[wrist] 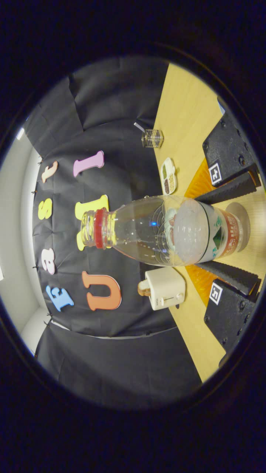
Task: Take the bottle from table, then pour the juice into the cup, finally place the bottle on the coaster
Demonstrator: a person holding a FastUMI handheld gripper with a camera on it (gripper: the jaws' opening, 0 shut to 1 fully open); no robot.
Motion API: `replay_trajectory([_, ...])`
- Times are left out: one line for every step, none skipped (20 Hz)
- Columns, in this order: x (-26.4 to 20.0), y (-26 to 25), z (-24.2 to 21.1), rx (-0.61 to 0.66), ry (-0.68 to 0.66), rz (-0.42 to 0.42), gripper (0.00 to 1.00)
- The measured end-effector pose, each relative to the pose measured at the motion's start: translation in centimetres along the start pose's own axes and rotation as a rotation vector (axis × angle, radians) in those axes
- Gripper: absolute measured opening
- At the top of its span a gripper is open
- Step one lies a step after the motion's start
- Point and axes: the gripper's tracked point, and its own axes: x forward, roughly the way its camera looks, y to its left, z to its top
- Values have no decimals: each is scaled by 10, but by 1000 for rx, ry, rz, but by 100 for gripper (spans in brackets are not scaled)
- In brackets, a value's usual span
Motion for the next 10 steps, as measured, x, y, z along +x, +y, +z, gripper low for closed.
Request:
replay_trajectory([4, -2, -9, -5, 15, -3, 81])
replay_trajectory([9, -3, -18, -9, 30, -7, 81])
replay_trajectory([12, -3, -23, -12, 44, -10, 81])
replay_trajectory([15, -2, -27, -18, 50, -16, 81])
replay_trajectory([16, -2, -29, -22, 53, -19, 81])
replay_trajectory([18, -1, -30, -17, 49, -17, 82])
replay_trajectory([20, 1, -29, -3, 38, -7, 82])
replay_trajectory([22, 3, -29, 17, 34, 3, 83])
replay_trajectory([23, 2, -32, 29, 40, 7, 84])
replay_trajectory([23, -1, -38, 30, 59, 4, 85])
